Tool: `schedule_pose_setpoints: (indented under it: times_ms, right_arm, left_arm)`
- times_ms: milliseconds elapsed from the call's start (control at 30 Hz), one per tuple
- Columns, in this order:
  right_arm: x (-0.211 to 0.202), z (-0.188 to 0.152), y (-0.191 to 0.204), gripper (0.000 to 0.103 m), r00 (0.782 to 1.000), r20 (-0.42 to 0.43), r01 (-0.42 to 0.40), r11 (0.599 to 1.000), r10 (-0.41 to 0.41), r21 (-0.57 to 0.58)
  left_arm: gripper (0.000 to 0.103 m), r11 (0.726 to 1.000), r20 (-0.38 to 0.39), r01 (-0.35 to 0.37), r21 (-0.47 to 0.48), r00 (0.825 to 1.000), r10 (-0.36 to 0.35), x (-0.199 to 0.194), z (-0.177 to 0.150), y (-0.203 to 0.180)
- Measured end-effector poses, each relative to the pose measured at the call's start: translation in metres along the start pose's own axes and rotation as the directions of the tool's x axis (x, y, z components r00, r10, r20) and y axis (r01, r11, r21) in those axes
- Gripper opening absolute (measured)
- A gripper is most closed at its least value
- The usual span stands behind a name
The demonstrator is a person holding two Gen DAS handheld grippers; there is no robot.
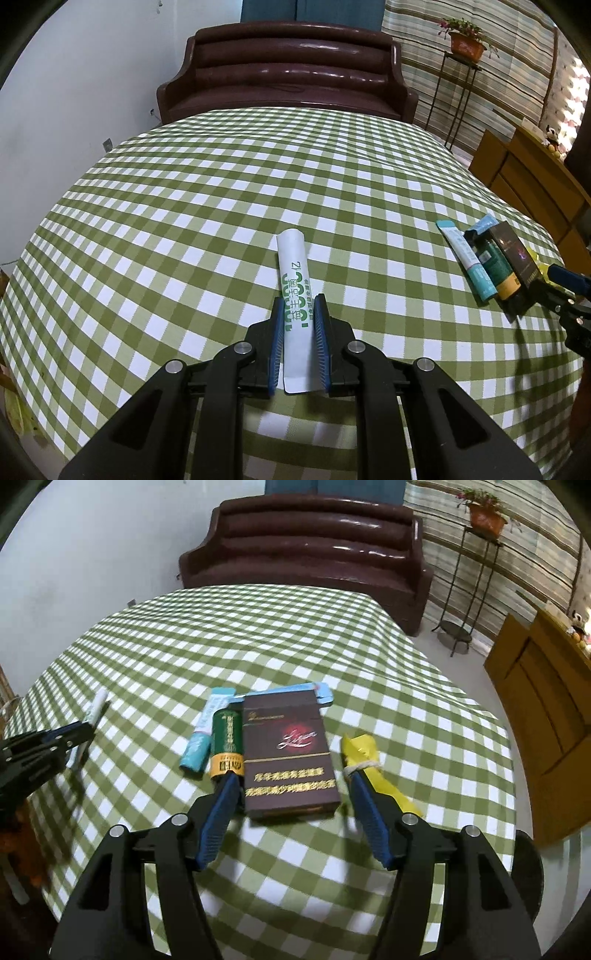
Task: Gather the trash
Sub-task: 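Grasp the dark cigarette box with the right gripper while the left holds the tube, then carry the tube and cigarette box over the black bin and open both grippers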
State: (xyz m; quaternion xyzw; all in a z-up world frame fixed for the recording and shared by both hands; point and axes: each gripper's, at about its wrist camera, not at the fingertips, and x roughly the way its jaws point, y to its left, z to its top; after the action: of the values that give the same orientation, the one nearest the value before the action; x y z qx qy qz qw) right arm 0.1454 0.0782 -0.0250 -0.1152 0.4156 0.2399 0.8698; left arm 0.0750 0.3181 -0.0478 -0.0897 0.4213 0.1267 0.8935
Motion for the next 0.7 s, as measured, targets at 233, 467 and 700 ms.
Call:
schedule_pose_setpoints:
  times_ms: [233, 467, 700]
  right_arm:
    - [0.02, 0.011, 0.003, 0.061, 1.0, -0.016, 0.011, 1.0, -0.011, -0.01]
    - [0.035, 0.011, 0.016, 0.054, 0.999, -0.033, 0.032, 0.998, -0.034, -0.057]
    - [0.016, 0.003, 0.013, 0.054, 0.999, 0.024, 0.049, 0.999, -0.048, -0.024]
  left_arm:
    - [0.017, 1.0, 0.001, -0.013, -0.011, 1.0, 0.013, 0.002, 0.001, 0.005]
    - [0.017, 1.0, 0.001, -0.009, -0.01, 1.0, 0.009, 0.004, 0.001, 0.005]
    - [0.017, 1.0, 0.009, -0.003, -0.003, 1.0, 0.003, 0.001, -0.002, 0.002]
